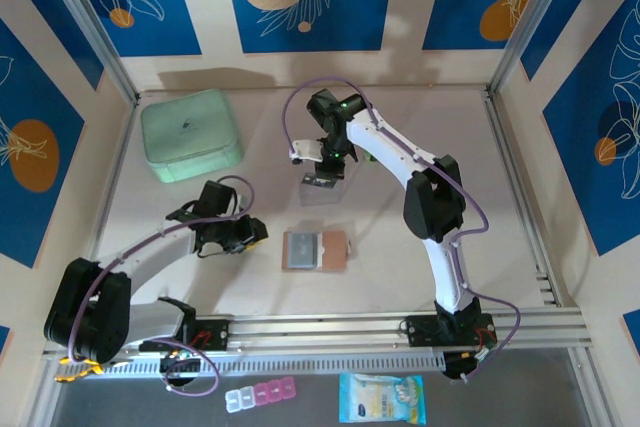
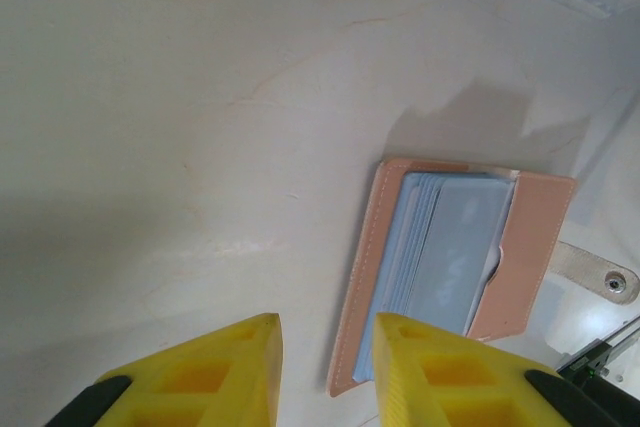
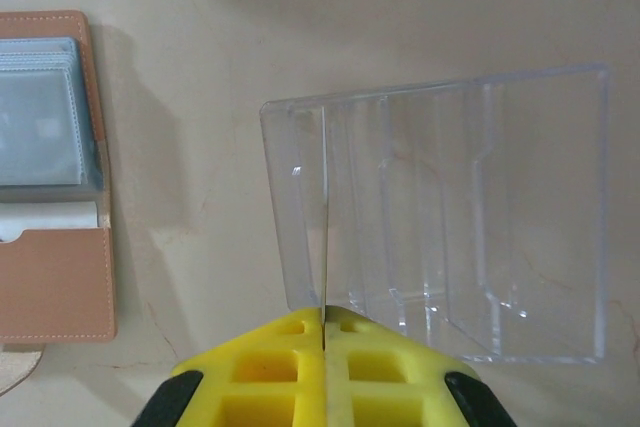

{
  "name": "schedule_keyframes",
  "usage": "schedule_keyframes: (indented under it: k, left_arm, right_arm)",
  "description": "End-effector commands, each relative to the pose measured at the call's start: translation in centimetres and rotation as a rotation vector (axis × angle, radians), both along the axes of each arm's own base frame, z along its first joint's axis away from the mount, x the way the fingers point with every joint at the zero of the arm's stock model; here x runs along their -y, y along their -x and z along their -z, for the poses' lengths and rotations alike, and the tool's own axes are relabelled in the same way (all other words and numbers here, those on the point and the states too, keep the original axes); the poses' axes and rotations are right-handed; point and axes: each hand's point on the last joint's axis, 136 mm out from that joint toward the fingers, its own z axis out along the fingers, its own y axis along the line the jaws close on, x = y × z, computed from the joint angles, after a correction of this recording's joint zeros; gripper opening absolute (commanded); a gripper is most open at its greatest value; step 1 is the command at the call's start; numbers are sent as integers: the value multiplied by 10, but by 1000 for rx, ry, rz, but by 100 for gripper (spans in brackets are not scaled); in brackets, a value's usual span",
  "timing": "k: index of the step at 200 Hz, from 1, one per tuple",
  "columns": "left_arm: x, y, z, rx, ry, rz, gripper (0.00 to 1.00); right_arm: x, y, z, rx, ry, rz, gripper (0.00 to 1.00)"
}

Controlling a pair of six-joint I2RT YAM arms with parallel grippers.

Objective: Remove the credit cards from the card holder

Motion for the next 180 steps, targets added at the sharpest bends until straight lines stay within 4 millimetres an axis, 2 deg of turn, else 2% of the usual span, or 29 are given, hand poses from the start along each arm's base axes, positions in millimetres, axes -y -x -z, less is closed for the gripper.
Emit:
schedule_keyframes:
  k: [1, 50, 89, 180]
  left_arm:
    - [-1, 3, -1, -12, 9, 15, 30]
    - [-2, 5, 3, -22, 5, 14, 30]
    - [-3, 6, 5, -24, 2, 13, 30]
    - [-3, 5, 6, -25, 4, 11, 30]
  right_arm:
    - [1, 3, -19, 20, -12, -29, 0]
    - [1, 0, 11, -35, 17, -37, 0]
    - [-1, 2, 24, -60, 21, -53, 0]
    - [3, 28, 35, -186, 36, -62, 0]
